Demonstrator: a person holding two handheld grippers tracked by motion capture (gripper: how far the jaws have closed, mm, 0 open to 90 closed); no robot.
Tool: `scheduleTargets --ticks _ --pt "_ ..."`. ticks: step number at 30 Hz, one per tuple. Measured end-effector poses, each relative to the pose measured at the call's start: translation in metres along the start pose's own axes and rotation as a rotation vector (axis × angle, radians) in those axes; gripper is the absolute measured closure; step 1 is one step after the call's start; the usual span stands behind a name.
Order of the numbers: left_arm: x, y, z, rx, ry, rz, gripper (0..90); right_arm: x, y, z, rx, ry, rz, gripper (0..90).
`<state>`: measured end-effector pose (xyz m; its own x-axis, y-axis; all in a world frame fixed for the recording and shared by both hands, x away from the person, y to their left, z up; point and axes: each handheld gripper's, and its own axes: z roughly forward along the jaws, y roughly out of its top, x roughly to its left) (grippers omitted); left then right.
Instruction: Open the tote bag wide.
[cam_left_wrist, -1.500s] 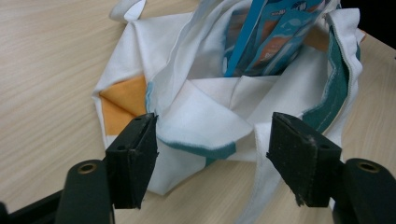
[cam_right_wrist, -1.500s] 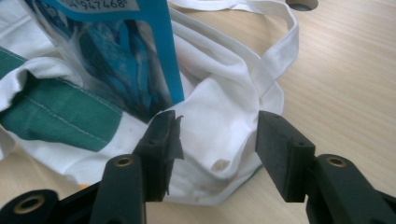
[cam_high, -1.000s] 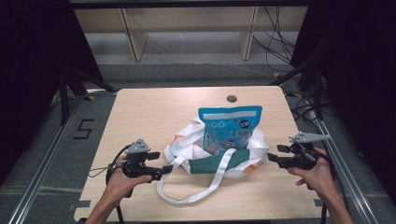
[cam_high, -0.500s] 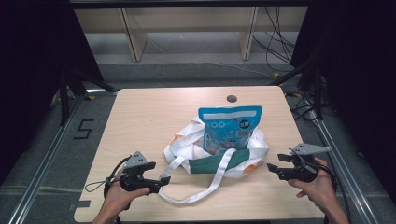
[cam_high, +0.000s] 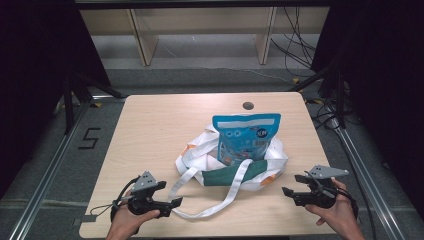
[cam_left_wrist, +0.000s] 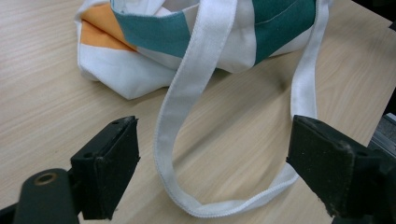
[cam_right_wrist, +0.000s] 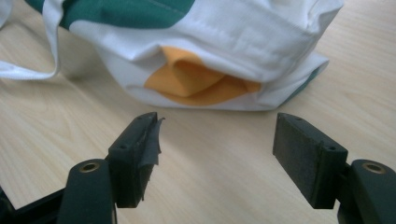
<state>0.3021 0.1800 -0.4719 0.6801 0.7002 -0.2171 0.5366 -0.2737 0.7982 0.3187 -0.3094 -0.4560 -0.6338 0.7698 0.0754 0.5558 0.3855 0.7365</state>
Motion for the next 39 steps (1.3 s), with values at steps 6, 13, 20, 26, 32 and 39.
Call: scheduleTargets --ticks 6,13,20,26,32,39 --pt "-0.003 -0.007 0.000 0.023 0.010 0.014 15.8 0.008 -0.008 0.002 0.024 0.012 0.023 31.8" --pt "-0.011 -0.017 0.001 0.028 0.026 0.037 15.8 0.013 -0.021 0.003 0.019 0.022 0.038 30.3" --pt "-0.022 -0.031 0.005 0.030 0.004 0.028 15.8 0.016 -0.036 0.000 0.006 0.024 0.039 28.0" --pt "-0.030 -0.039 0.009 0.085 0.029 0.066 15.8 0.017 -0.047 -0.001 0.013 0.005 0.014 26.6" --pt "-0.030 -0.039 0.008 0.086 0.041 0.079 15.8 0.021 -0.056 -0.004 0.027 -0.001 0.031 23.7" --pt "-0.026 -0.038 0.007 0.093 0.056 0.101 15.8 0.023 -0.057 -0.001 0.066 -0.015 0.005 23.0"
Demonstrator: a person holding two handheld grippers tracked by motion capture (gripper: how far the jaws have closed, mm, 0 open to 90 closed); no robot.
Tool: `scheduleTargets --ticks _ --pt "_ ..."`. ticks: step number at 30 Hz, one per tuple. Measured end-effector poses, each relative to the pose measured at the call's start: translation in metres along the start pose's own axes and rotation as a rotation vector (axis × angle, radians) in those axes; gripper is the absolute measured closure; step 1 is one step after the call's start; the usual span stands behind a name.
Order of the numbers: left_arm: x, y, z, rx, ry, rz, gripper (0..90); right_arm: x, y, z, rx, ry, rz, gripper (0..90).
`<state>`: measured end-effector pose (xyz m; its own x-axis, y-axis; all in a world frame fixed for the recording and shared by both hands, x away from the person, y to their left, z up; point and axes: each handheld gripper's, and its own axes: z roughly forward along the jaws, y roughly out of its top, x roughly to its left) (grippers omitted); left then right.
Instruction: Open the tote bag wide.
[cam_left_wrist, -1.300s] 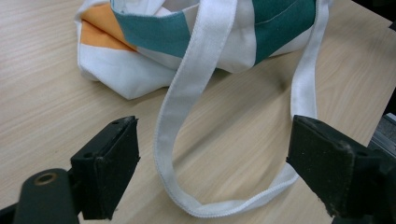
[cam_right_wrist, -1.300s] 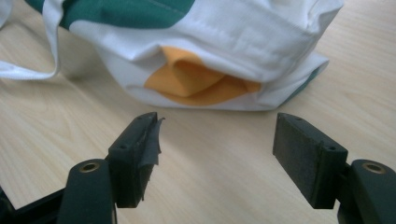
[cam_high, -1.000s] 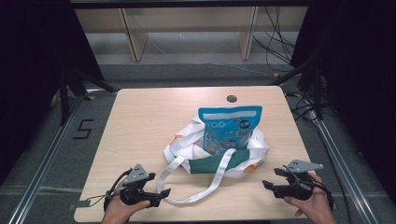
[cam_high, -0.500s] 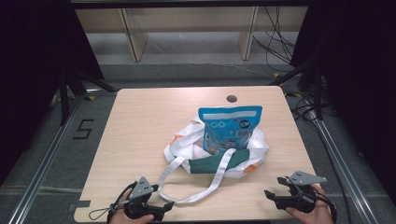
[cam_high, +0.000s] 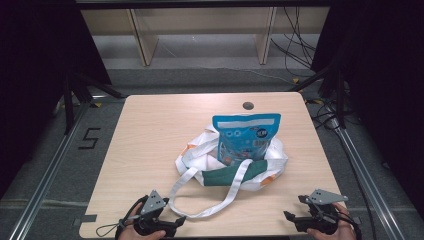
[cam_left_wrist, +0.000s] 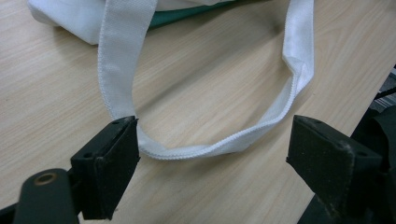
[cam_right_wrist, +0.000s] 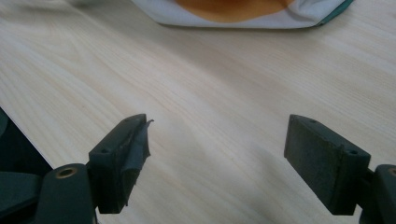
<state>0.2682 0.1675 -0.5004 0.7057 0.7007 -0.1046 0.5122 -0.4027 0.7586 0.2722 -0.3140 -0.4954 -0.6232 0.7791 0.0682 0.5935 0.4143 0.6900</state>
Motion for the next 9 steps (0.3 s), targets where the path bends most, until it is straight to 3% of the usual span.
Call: scheduleTargets --ticks 1,3,5,6,8,9 --pt "-0.0002 0.0000 0.0004 0.001 0.001 -0.002 15.8 0.0028 -0.0002 -0.0001 0.011 0.009 0.036 22.9" --pt "-0.0001 -0.0003 0.0009 0.000 0.001 -0.001 15.8 -0.0019 0.0005 0.0016 -0.001 0.009 -0.021 22.8" --pt "-0.0015 -0.0005 0.0009 -0.003 -0.009 -0.028 15.8 0.0000 -0.0001 0.0024 -0.004 0.016 0.006 22.6" --pt "-0.0014 -0.0004 0.0008 -0.005 -0.007 -0.032 15.8 -0.0022 0.0004 0.0020 -0.005 -0.003 -0.027 22.5" --pt "0.0001 -0.0001 0.0003 -0.007 -0.006 -0.014 15.8 -0.0026 0.0004 0.0032 0.001 -0.005 -0.029 22.3" --pt "-0.0010 -0.0008 0.0016 -0.022 -0.006 -0.040 15.8 -0.0021 0.0005 0.0033 0.000 0.019 -0.019 22.4"
